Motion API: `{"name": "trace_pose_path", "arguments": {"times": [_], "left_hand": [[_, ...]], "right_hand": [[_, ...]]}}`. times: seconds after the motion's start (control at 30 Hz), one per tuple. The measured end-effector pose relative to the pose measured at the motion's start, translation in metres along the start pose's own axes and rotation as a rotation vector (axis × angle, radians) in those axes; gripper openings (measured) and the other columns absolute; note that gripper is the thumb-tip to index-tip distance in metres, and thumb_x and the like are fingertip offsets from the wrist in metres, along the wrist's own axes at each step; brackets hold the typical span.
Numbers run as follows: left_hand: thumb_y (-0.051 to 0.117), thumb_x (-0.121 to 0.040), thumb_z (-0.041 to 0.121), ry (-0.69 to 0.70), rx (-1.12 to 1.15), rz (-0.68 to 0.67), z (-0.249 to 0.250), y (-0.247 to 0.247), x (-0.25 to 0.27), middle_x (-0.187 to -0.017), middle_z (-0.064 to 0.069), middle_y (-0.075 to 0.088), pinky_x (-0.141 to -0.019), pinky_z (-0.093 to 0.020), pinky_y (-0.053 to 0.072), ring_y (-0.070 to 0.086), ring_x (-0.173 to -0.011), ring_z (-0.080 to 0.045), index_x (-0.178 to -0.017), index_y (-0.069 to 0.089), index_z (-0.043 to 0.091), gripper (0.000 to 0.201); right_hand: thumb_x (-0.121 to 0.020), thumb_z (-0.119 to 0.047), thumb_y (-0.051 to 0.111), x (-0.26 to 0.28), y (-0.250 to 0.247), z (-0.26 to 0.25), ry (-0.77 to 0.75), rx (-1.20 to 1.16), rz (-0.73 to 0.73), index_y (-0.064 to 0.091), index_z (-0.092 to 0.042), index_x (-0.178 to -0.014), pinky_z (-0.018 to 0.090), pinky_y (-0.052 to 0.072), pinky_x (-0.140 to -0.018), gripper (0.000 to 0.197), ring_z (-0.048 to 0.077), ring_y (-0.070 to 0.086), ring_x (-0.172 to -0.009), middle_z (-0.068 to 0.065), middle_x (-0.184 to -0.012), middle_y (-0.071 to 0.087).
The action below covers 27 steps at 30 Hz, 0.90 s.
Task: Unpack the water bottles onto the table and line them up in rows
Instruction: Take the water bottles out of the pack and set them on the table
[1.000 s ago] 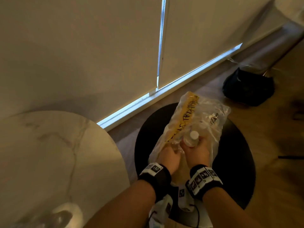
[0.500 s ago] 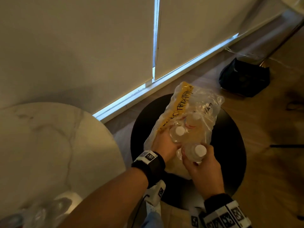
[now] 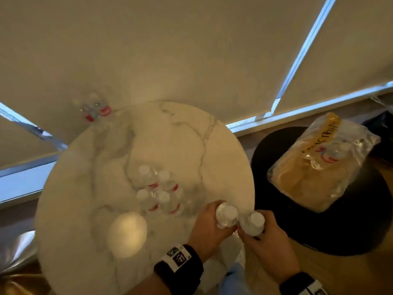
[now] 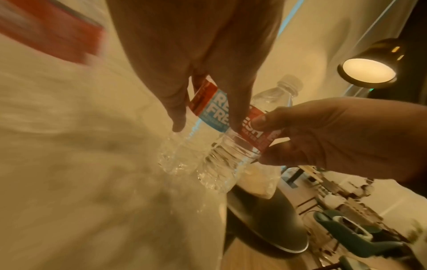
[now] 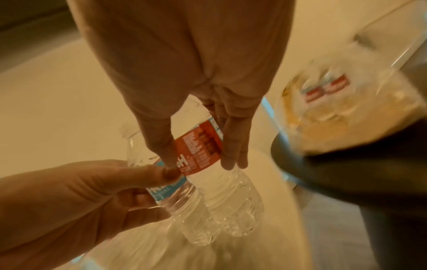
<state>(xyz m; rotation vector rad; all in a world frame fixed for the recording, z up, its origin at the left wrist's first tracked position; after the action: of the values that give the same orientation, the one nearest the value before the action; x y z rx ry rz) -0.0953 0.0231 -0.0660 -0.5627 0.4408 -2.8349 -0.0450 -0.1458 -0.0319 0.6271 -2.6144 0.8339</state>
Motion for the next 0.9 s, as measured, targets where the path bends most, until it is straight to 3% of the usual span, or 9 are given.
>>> {"name": "trace_pose_path", "arguments": {"times": [0.13,0.2,0.27,0.33,0.47,0.57,0.67,0.77,0.9], "left_hand": [[0.086,-0.070,0.035,-0.083,-0.130,0.150,-0.054,-0.069,0.065,-0.123,0.009,0.057,-0.096,-0.017,0.041,0.056,-0.113,-0.010,-0.126,0.055,0.030,0.064],[0.086,-0.071,0.034,-0.072,-0.111,0.242,-0.069,-0.099,0.089,-0.114,0.014,0.058,-0.093,-0.020,0.045,0.058,-0.108,-0.009,-0.113,0.053,0.045,0.055],[0.085,-0.073,0.031,-0.077,-0.091,0.303,-0.076,-0.123,0.099,-0.109,0.014,0.060,-0.094,-0.030,0.051,0.059,-0.104,-0.011,-0.101,0.049,0.049,0.049],[0.085,-0.074,0.029,-0.076,-0.049,0.369,-0.084,-0.141,0.097,-0.113,0.002,0.066,-0.092,-0.039,0.054,0.063,-0.106,-0.019,-0.106,0.056,0.037,0.043],[0.083,-0.069,0.046,-0.095,-0.057,0.396,-0.097,-0.162,0.073,-0.115,-0.003,0.068,-0.091,-0.045,0.055,0.064,-0.106,-0.022,-0.120,0.061,0.020,0.061],[0.081,-0.062,0.055,-0.119,-0.111,0.351,-0.100,-0.166,0.065,-0.116,-0.003,0.066,-0.093,-0.044,0.054,0.063,-0.107,-0.022,-0.122,0.060,0.019,0.074],[0.083,-0.071,0.045,-0.225,-0.268,0.253,-0.102,-0.156,0.074,-0.119,-0.007,0.063,-0.095,-0.038,0.050,0.060,-0.111,-0.027,-0.123,0.058,0.011,0.067],[0.068,-0.084,0.054,-0.393,-0.402,0.150,-0.109,-0.141,0.090,-0.113,-0.007,0.066,-0.091,-0.034,0.050,0.062,-0.106,-0.025,-0.118,0.059,0.013,0.053],[0.062,-0.086,0.056,-0.304,-0.464,0.040,-0.077,-0.096,0.088,-0.091,0.005,0.068,-0.082,-0.025,0.052,0.064,-0.082,-0.010,-0.095,0.065,0.027,0.031]], "right_hand": [[-0.073,-0.044,0.080,0.024,0.092,-0.016,-0.007,0.008,-0.086,0.046,-0.036,-0.105,0.024,0.052,-0.071,0.047,0.011,0.063,-0.089,-0.013,-0.102,0.064],[-0.070,-0.048,0.079,0.030,0.129,-0.024,-0.039,0.025,-0.087,0.047,-0.038,-0.105,0.031,0.055,-0.077,0.049,0.012,0.064,-0.092,-0.013,-0.102,0.064],[-0.069,-0.045,0.080,0.032,0.158,-0.038,-0.078,0.004,-0.054,0.050,-0.033,-0.108,0.028,0.054,-0.077,0.050,0.011,0.064,-0.093,-0.011,-0.101,0.065],[-0.073,-0.038,0.080,0.030,0.178,-0.054,-0.096,-0.042,-0.027,0.051,-0.028,-0.112,0.023,0.051,-0.076,0.050,0.012,0.064,-0.093,-0.008,-0.102,0.065],[-0.071,-0.043,0.078,0.016,0.201,-0.062,-0.097,-0.070,0.002,0.044,-0.036,-0.118,0.038,0.056,-0.086,0.058,0.015,0.064,-0.100,-0.009,-0.112,0.064],[-0.069,-0.038,0.080,0.011,0.198,-0.056,-0.083,-0.075,-0.039,0.042,-0.034,-0.127,0.040,0.053,-0.094,0.070,0.016,0.061,-0.110,-0.008,-0.123,0.059],[-0.073,-0.032,0.081,0.014,0.176,-0.042,-0.025,0.014,-0.093,0.041,-0.023,-0.137,0.035,0.050,-0.097,0.077,0.015,0.055,-0.112,-0.006,-0.127,0.052],[-0.078,-0.037,0.077,0.014,0.133,-0.012,0.008,0.094,-0.066,0.048,-0.023,-0.131,0.037,0.050,-0.096,0.062,0.016,0.056,-0.112,-0.004,-0.123,0.057],[-0.088,-0.038,0.067,-0.009,0.046,0.027,0.073,0.094,0.081,0.050,-0.019,-0.130,0.036,0.051,-0.093,0.049,0.019,0.058,-0.112,-0.002,-0.115,0.059]]}}
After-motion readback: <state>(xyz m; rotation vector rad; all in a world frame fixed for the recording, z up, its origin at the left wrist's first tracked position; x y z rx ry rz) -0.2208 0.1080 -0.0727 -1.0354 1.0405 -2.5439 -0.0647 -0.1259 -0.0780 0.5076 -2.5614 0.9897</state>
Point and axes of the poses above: each hand's wrist, its own x-axis away from the middle knuckle, its own y-axis out of the palm, z = x × y, the point moved 3 cm from there along -x, towards the middle knuckle
